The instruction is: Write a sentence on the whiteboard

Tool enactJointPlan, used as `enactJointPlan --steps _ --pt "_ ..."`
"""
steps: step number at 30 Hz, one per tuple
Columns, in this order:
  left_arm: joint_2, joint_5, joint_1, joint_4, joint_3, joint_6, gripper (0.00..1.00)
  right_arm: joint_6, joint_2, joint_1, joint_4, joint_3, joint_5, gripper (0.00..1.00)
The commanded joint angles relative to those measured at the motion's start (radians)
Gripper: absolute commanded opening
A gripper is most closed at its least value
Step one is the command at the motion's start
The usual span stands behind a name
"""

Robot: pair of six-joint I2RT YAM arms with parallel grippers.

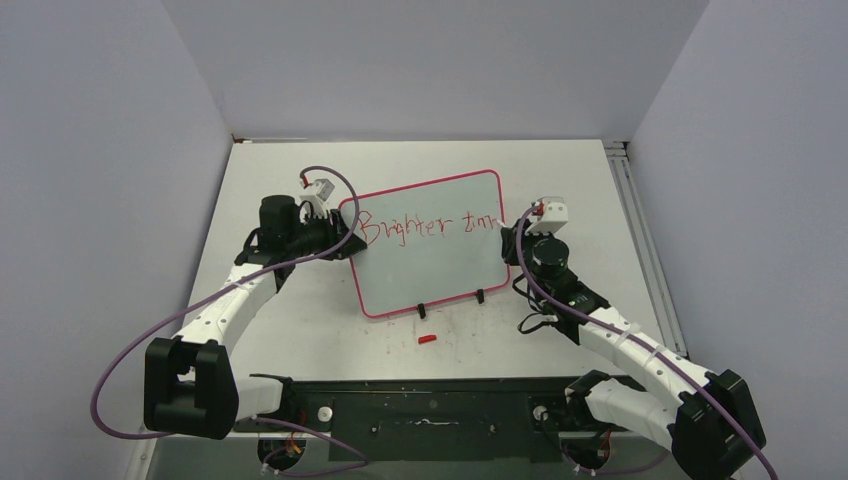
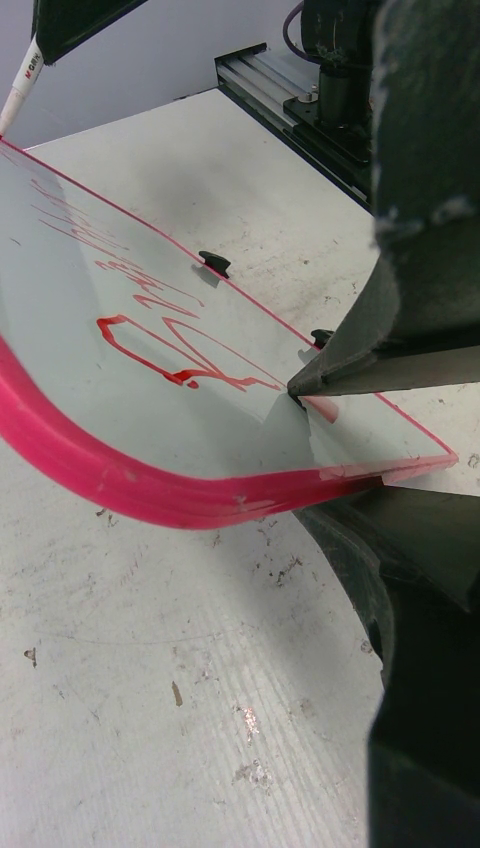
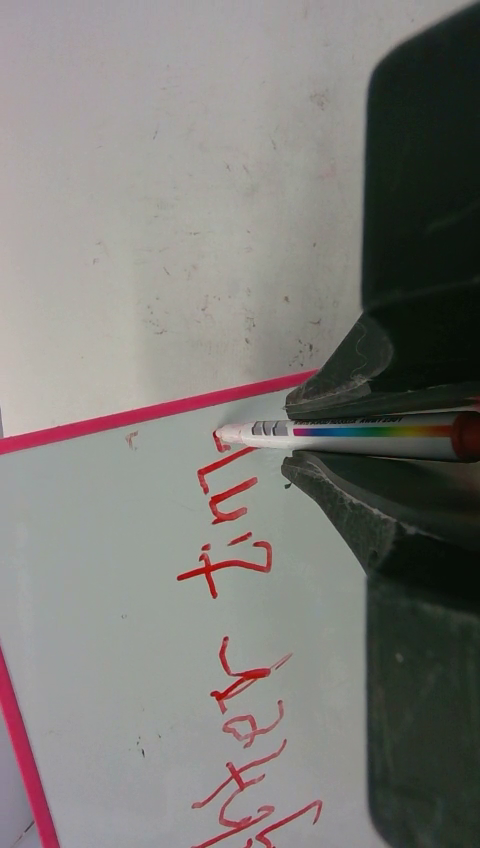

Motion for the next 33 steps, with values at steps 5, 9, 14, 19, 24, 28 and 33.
enactJointPlan --steps 5,9,14,19,24,28,33 --pt "-0.031 0.005 0.004 0.040 0.031 0.009 0.34 -0.020 -0.005 -0.013 0.067 0.049 0.017 0.05" --pt "-0.030 0.006 0.004 0.039 0.032 0.008 0.33 -0.022 0.002 -0.014 0.077 0.052 0.007 0.05" --pt "-0.029 0.007 0.003 0.039 0.032 0.008 0.33 -0.027 0.009 -0.014 0.079 0.055 -0.002 0.05" --pt "-0.030 0.008 0.003 0.039 0.032 0.008 0.34 -0.024 0.020 -0.014 0.087 0.048 -0.040 0.05" --pt "-0.029 0.009 0.003 0.039 0.032 0.008 0.33 -0.026 0.020 -0.014 0.077 0.042 -0.051 0.05" --pt "-0.029 0.010 0.003 0.039 0.031 0.008 0.34 -0.018 0.011 -0.014 0.059 0.028 -0.052 0.05" --pt "-0.029 0.009 0.003 0.040 0.032 0.008 0.34 -0.006 -0.003 -0.013 0.036 0.008 -0.051 0.05"
